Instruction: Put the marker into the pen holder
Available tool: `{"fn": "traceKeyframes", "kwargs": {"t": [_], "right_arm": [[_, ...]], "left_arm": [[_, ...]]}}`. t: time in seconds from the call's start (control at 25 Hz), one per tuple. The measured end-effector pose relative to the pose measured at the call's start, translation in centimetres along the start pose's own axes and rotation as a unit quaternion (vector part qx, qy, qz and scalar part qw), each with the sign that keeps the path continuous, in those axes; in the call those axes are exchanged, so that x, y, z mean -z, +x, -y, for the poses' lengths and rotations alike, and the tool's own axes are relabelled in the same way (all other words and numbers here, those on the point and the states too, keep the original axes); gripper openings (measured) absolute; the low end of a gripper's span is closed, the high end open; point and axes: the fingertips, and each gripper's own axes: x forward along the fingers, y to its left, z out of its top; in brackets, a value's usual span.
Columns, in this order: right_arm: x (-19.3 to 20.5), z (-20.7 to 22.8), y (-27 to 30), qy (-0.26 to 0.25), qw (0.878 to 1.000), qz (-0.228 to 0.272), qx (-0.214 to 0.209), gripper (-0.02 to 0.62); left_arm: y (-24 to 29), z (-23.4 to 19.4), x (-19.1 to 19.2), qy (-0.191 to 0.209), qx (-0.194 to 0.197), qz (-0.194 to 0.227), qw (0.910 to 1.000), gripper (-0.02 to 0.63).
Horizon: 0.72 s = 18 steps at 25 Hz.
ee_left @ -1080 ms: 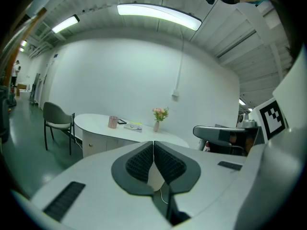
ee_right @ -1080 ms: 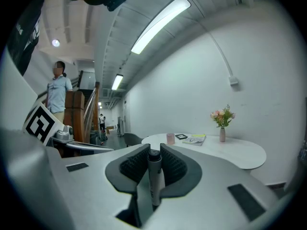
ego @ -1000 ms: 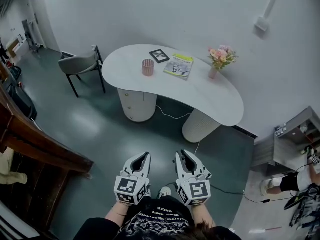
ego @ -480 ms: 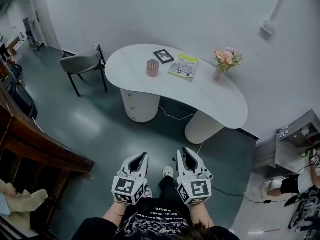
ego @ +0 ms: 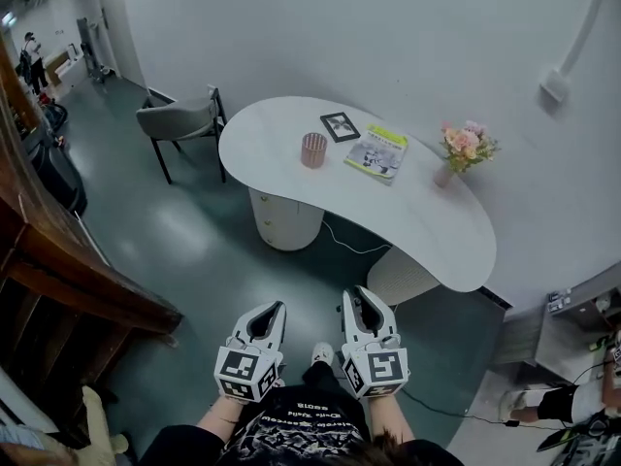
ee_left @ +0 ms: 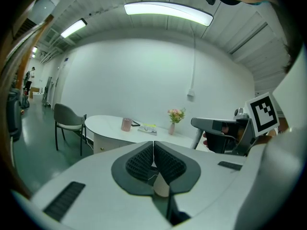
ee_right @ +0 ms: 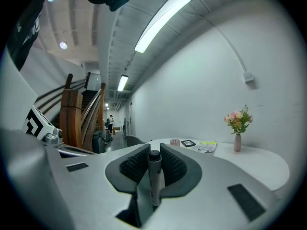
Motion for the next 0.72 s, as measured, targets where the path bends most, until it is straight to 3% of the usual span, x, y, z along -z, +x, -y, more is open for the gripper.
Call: {"fn": "traceKeyframes", "kwargs": {"t": [0.4,0.72], "right_arm": [[-1.1,7.2,4.9,-0.020,0.998,-0.002,-0.051,0.084],[-0.9,11.2,6.5,-0.010,0.997,0.000,-0.076,0.083]], "left_arm": [[9.3,2.3,-2.6,0.000,-0.033,0.020,0.9993,0.025],[13.6,3.8,-2.6,-0.016,-0.052,0.029,0.9981,0.025]]}}
